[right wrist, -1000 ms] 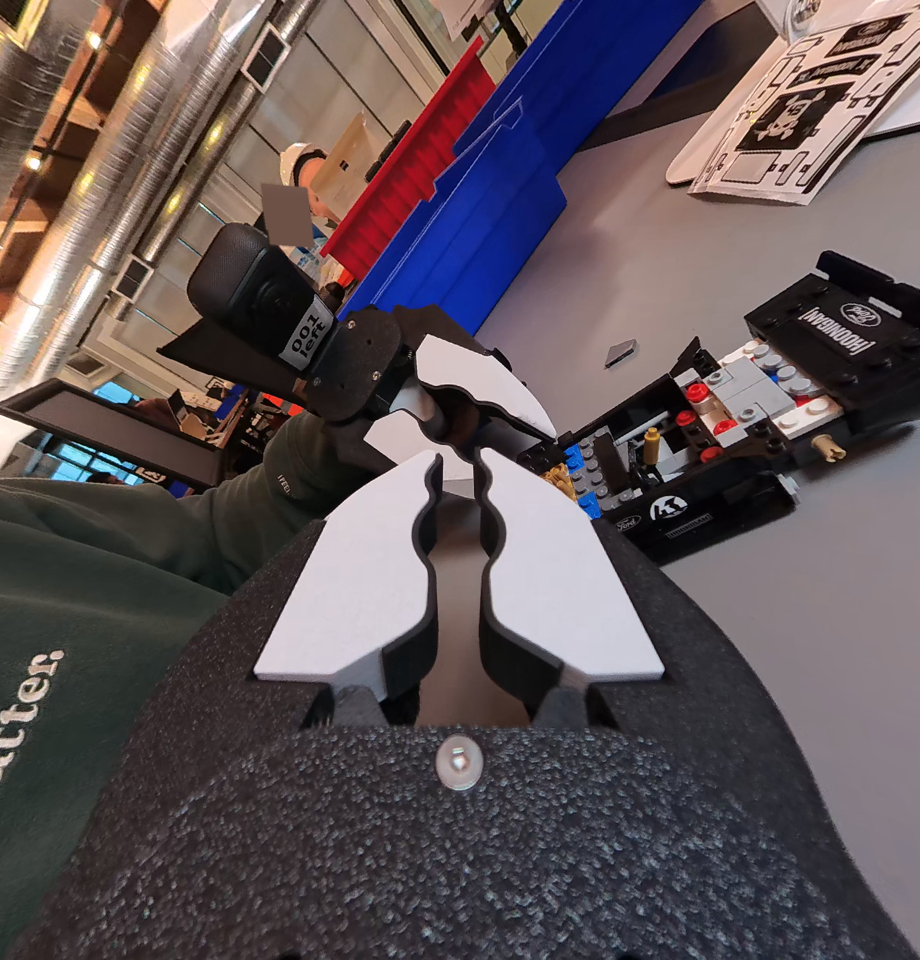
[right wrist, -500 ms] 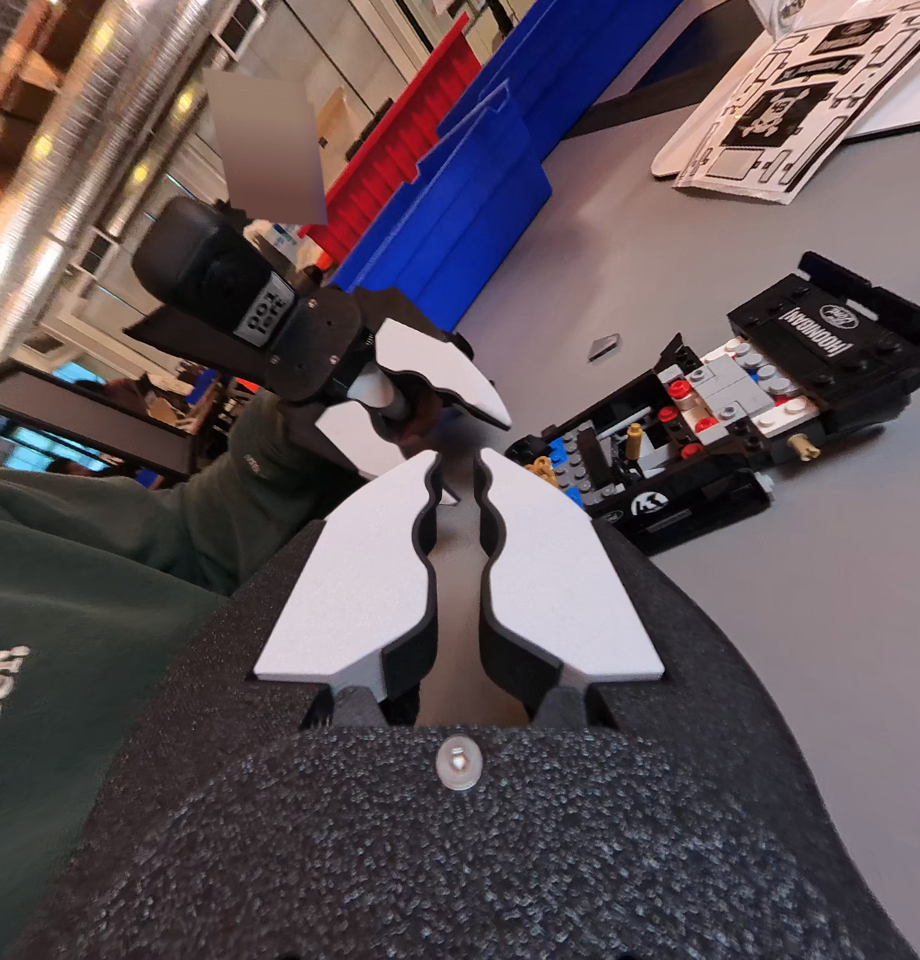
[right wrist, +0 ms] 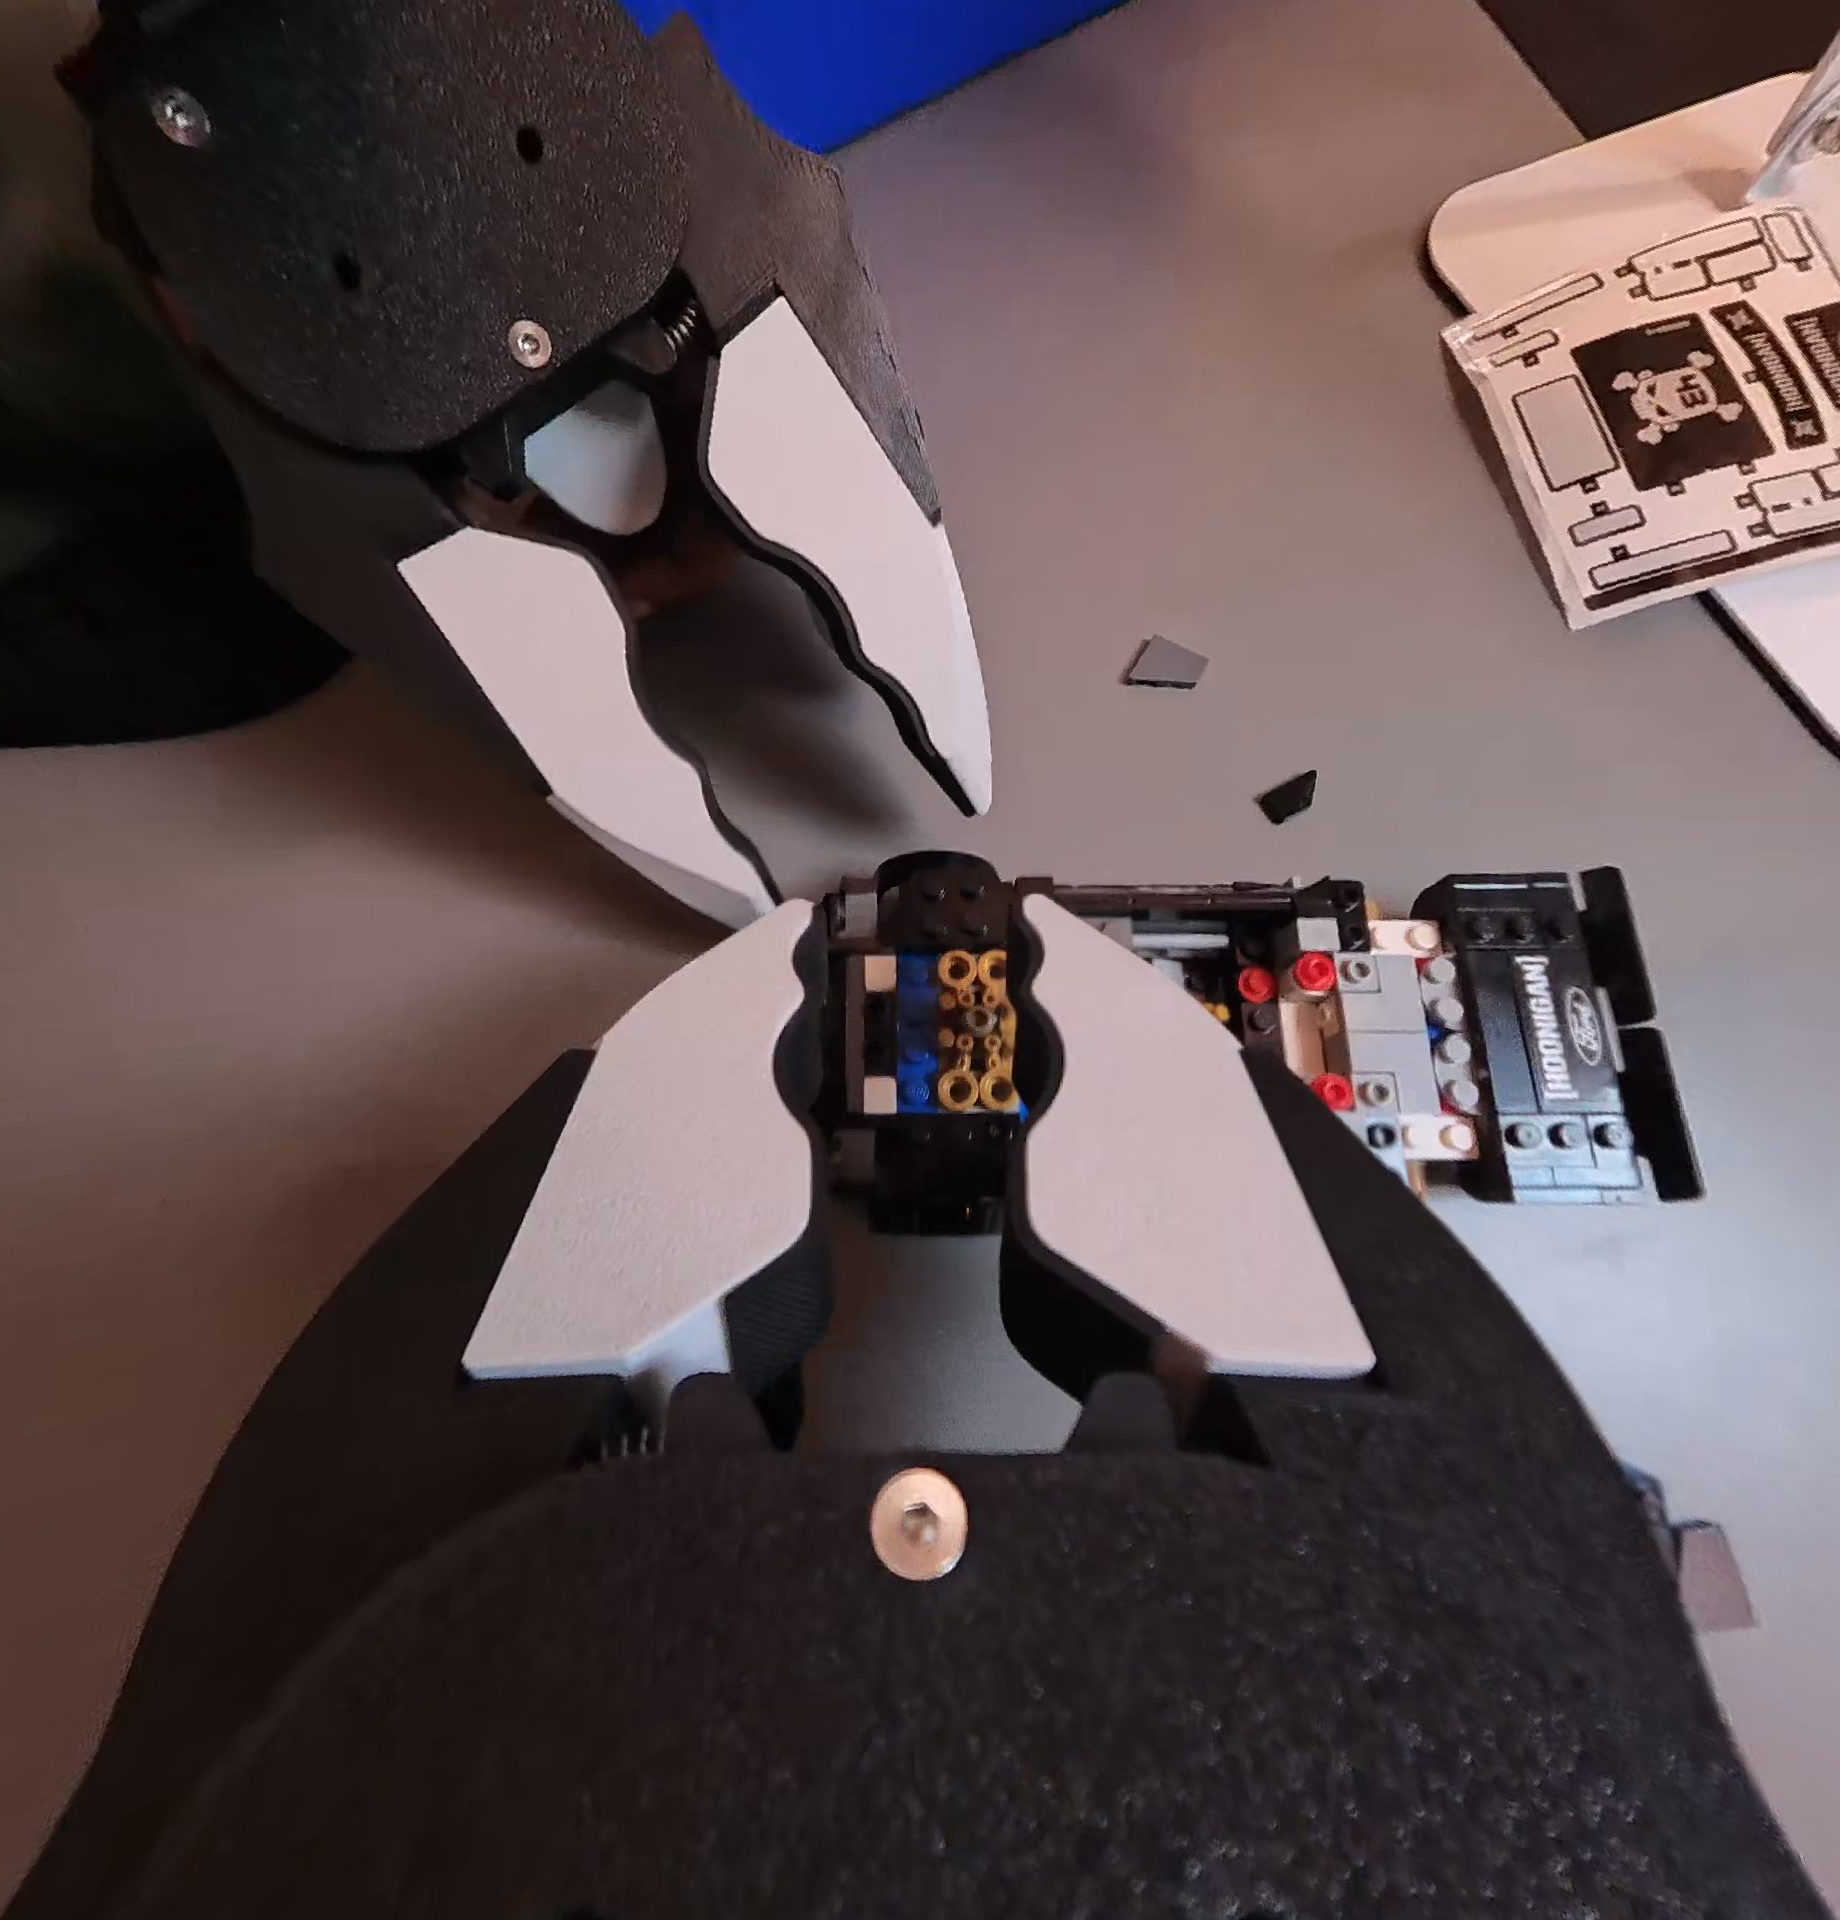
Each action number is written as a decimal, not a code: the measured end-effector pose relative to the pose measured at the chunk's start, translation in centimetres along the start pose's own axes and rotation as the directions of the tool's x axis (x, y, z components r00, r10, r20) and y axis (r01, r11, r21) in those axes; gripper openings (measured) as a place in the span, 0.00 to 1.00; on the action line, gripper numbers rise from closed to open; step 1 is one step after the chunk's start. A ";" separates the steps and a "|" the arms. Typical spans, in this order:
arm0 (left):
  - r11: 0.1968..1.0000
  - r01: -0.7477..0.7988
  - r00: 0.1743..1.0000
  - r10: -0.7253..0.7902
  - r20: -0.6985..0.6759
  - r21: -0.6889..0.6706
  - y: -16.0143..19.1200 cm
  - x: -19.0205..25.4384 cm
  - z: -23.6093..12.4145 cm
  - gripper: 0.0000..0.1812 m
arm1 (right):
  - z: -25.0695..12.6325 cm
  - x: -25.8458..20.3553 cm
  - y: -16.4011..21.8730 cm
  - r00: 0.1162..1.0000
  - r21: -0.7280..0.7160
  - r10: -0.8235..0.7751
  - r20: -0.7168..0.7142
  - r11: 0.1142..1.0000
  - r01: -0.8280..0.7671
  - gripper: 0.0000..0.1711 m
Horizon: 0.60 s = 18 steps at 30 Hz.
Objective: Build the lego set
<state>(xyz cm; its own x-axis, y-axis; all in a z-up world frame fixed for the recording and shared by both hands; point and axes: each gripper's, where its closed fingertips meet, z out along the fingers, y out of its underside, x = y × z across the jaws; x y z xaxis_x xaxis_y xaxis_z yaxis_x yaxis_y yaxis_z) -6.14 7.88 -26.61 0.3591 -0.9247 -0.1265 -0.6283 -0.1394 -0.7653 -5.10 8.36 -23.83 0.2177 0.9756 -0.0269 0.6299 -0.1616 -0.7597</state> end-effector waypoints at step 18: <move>1.000 0.019 0.999 -0.018 -0.037 0.019 0.2 0.3 0.5 0.22 | 1.3 0.4 1.2 0.997 -0.182 -0.073 -0.018 0.981 0.068 0.18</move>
<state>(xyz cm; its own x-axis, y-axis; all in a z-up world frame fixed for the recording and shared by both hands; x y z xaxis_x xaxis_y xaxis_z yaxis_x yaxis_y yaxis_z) -5.78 7.77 -27.13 0.3444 -0.9346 -0.0893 -0.6081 -0.1496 -0.7797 -5.24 8.79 -25.59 0.1848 0.9820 0.0399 0.7683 -0.1191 -0.6289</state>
